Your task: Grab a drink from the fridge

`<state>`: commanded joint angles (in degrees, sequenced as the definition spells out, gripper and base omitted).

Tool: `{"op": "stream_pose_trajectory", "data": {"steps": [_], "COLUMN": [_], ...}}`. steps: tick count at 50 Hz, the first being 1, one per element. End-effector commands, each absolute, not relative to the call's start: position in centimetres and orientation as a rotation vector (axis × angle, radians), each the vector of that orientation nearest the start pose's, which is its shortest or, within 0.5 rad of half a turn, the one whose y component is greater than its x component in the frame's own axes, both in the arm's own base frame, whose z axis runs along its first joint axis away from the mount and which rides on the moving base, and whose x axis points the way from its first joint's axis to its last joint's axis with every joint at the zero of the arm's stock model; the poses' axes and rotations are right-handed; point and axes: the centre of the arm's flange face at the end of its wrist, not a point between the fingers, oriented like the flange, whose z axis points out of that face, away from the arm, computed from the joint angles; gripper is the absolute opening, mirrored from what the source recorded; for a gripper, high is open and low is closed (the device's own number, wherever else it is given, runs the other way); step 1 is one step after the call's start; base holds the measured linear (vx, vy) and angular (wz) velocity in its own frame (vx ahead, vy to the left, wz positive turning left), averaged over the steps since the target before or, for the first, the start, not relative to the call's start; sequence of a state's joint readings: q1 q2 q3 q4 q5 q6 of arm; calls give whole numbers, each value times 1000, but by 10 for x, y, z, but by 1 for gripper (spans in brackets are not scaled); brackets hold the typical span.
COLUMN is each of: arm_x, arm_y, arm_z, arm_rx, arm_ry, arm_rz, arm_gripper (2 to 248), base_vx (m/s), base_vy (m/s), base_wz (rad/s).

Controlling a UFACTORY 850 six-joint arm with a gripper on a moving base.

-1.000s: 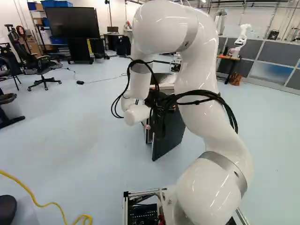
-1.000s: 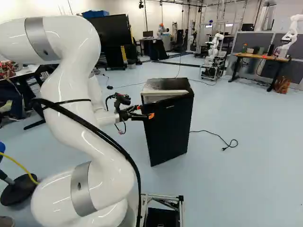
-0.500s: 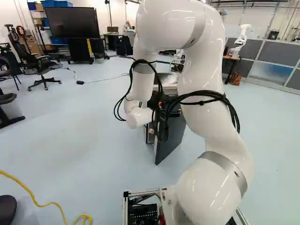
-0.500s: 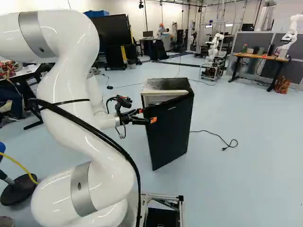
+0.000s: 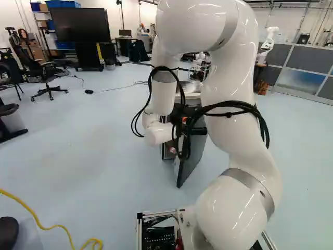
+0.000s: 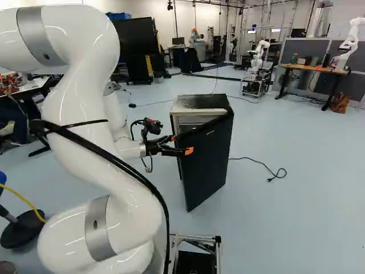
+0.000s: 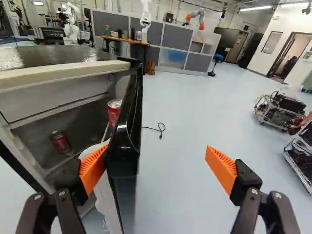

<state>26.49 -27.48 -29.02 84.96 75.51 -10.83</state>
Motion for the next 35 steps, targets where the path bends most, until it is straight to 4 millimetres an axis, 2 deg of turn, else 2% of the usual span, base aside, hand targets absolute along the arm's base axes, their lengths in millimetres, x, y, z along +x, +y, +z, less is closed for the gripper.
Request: {"op": "stream_pose_trajectory", "data": {"steps": [35], "arm_x": [308], "arm_y": [40], "arm_z": [270], "arm_rx": [1730], "arm_ry": [-903], "arm_rz": [1219], "arm_gripper": [247], "base_vx": [0], "base_vy": [0], "base_wz": [0]}}
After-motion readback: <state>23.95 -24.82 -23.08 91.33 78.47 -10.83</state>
